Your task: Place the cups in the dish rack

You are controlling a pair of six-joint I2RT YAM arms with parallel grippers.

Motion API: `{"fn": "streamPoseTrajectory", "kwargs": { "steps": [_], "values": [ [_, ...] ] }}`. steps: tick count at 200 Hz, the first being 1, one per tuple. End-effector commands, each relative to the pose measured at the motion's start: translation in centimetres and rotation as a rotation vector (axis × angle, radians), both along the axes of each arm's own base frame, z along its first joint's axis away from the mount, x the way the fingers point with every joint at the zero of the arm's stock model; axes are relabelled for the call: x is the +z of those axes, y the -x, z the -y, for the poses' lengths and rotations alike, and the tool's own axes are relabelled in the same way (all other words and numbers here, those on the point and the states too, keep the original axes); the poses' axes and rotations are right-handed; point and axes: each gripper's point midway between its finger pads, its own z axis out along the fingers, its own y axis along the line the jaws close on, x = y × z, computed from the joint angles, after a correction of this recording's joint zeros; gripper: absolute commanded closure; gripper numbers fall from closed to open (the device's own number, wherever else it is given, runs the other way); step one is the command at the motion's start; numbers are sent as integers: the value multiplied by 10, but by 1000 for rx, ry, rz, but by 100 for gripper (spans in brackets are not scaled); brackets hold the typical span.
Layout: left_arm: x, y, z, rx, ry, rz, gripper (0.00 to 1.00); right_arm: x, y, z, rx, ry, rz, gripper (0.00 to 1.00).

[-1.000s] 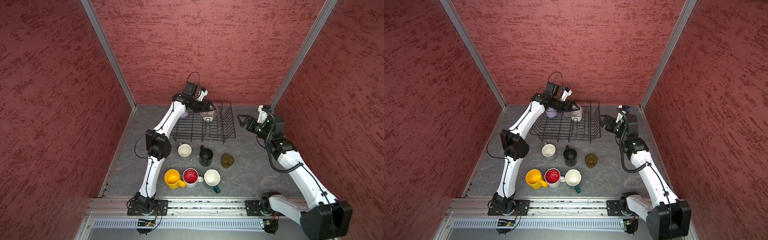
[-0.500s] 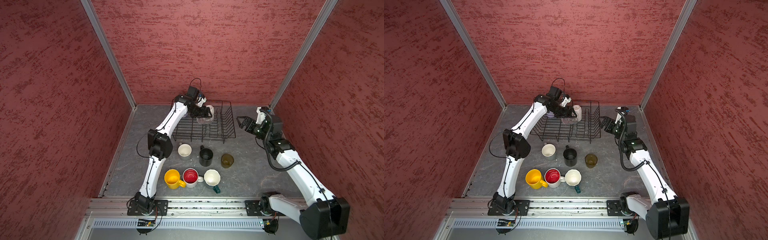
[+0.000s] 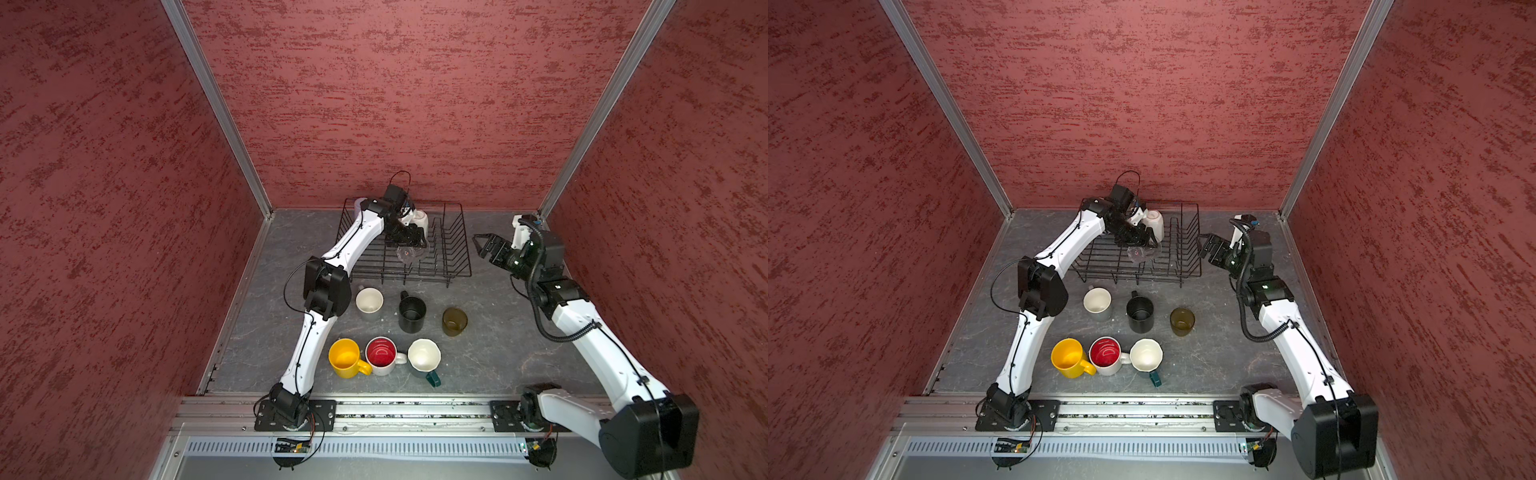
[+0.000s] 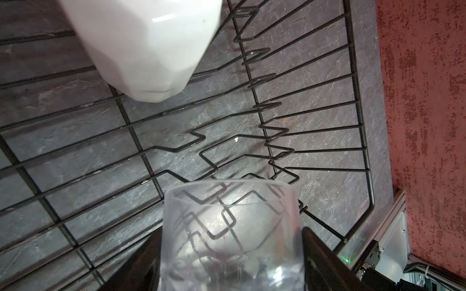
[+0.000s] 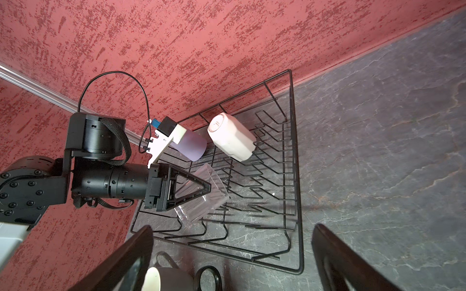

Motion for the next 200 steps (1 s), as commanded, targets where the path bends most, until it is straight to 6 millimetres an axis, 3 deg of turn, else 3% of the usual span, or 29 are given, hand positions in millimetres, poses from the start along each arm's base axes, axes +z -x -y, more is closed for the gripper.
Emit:
{"fn": "streamPoseTrajectory", "kwargs": {
  "steps": [1, 50, 75, 116, 147, 200],
  "values": [
    [-9, 9, 4, -24, -17, -15, 100, -2, -3, -1, 5, -9, 3, 1],
    [-15, 15, 2, -26, -25, -31, 100, -3, -7, -4, 23, -16, -4, 1],
    [-15, 17, -2, -25, -38, -28, 75, -4, -7, -5, 26, -18, -5, 1],
    [-9, 16, -3, -23, -39, -9, 46, -2, -8, -5, 23, -19, -2, 1],
    [-9, 16, -1, -27, -39, -4, 35, -3, -8, -5, 25, -20, -5, 1],
    [-5, 17, 6, -37, -32, 9, 27, -6, -7, -5, 23, -21, -10, 1]
  ]
}}
